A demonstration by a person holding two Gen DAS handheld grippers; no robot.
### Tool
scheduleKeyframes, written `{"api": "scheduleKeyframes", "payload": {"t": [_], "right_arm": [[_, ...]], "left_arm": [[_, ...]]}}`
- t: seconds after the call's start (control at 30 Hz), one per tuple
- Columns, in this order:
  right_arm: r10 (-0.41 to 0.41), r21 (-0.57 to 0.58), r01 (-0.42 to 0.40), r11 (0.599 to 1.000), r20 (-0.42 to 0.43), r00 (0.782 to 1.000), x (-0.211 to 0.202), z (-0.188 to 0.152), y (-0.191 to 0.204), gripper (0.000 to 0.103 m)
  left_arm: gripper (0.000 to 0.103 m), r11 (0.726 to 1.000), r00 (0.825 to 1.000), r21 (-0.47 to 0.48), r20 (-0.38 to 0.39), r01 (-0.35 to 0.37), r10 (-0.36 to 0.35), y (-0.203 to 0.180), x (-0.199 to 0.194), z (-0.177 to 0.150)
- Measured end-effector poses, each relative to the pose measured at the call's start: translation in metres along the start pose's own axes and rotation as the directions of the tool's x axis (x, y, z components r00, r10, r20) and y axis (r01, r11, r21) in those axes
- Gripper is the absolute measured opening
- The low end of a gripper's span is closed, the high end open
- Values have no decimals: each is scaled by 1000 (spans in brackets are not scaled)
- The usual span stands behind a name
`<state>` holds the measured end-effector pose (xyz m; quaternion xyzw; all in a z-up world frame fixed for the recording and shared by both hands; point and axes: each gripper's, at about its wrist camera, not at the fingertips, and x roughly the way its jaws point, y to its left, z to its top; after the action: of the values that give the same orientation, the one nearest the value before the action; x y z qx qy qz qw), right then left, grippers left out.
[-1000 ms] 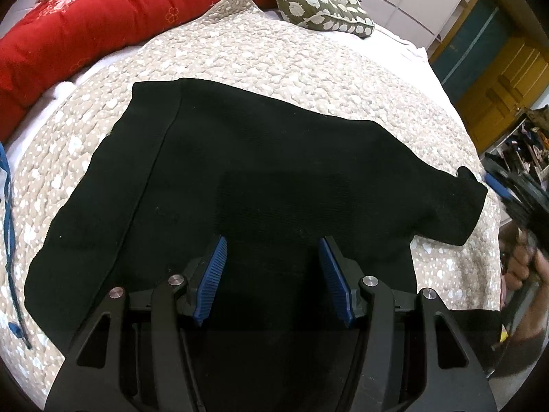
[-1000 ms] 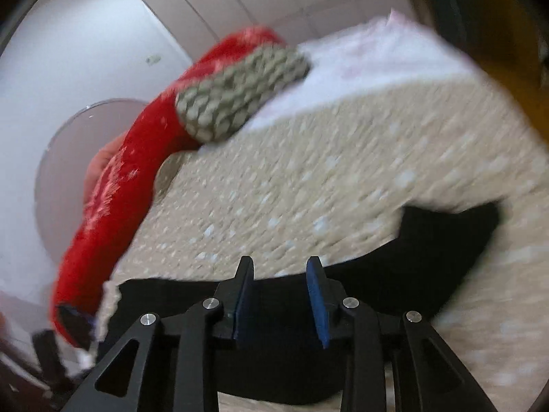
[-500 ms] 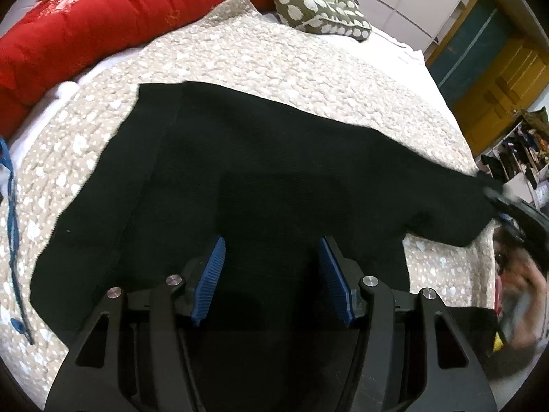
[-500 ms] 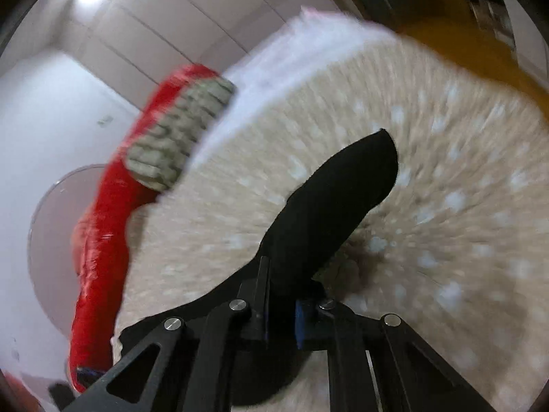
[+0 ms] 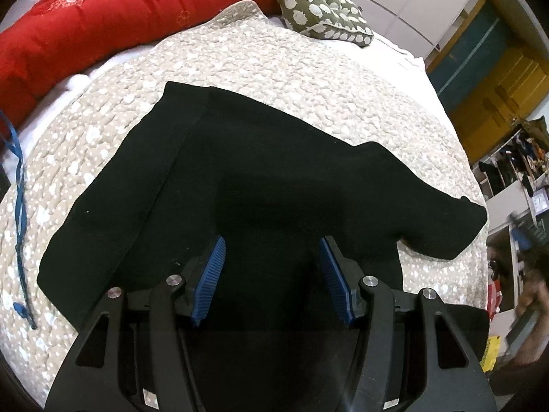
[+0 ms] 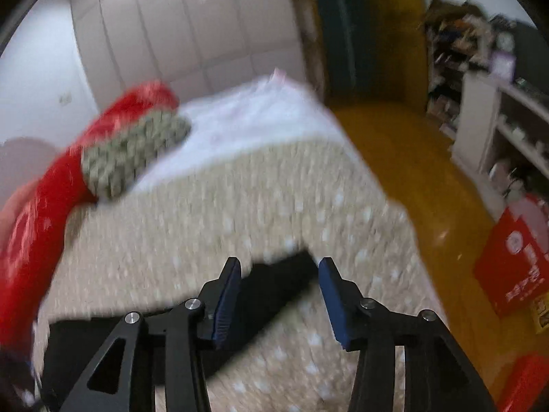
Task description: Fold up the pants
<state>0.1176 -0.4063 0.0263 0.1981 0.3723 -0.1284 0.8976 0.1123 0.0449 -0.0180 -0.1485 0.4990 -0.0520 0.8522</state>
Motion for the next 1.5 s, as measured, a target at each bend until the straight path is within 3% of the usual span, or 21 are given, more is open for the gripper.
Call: {"api": "scheduleKeyframes", "payload": {"t": [0.03,0.13,0.23,0.33,0.37,0.4,0.47,0.57,0.67,0.77,0.83,0.87,0.93,1.03,1.13,1.3,1.4,1.43,1.47,1.5], "right_arm": [[-12,-10,12,1000,-54,998,14,-6,-6,45],[-15,15,16,1000,-79,997,36,-23,-24,45],[112,130,-96,987,-117,987,68,-26,-38,45],[188,246,-152,957,-131,973,103,-23,-48,45],[197,259,-163,952,-110,974,106,-20,-47,31],[197,270,-165,949,-95,976,106,-18,-45,7],[229,282,-202,938,-67,971,93,-15,-43,7],[222,209,-219,953,6,975,48,-16,-41,6],[185,174,-188,967,34,982,11,-20,-42,6],[25,108,-30,994,40,999,5,-19,-39,6],[-113,54,114,992,-9,994,26,-18,-36,10],[-133,44,135,990,-39,990,31,-18,-36,10],[-114,48,115,992,-20,993,23,-17,-35,12],[-65,7,65,998,40,997,5,-19,-22,28],[32,-26,-33,999,-10,999,13,-16,-18,32],[-54,-87,49,995,-52,997,33,-8,-35,37],[-40,-87,30,996,-111,993,54,-11,-47,38],[-33,-64,23,998,-155,987,65,-13,-54,37],[-1,-41,-6,999,-172,985,69,-16,-58,19],[86,-22,-92,996,-172,981,69,-18,-58,3]], "left_arm": [[56,1000,1000,4,4,1,-1,-1,-1,-1],[56,1000,1000,13,7,-6,6,-2,-1,-2],[56,1000,1000,13,-10,-11,11,-2,4,-1],[56,1000,1000,3,-13,-13,13,-2,5,-2],[56,1000,1000,3,-15,-15,15,-2,5,-2],[56,1000,1000,7,-15,-14,14,-2,4,-3],[56,1000,1000,17,-7,-15,15,-2,3,-2],[56,1000,999,9,13,-30,30,3,2,1],[56,999,999,-13,10,-36,36,12,3,4],[56,998,998,-33,22,-57,58,18,5,5],[56,997,998,-46,15,-63,64,23,5,6],[56,997,998,-50,22,-62,63,26,4,7],[56,994,995,-46,28,-98,100,31,2,10],[56,994,995,-57,17,-95,96,34,4,11],[56,995,996,-41,20,-87,88,27,3,9],[56,998,998,-5,7,-61,61,8,5,6],[56,998,999,11,-3,-54,54,-1,8,5],[56,999,999,15,-5,-51,51,-4,9,4],[56,999,999,23,-6,-48,49,-8,9,4],[56,998,999,31,-5,-50,50,-10,10,3]]}}
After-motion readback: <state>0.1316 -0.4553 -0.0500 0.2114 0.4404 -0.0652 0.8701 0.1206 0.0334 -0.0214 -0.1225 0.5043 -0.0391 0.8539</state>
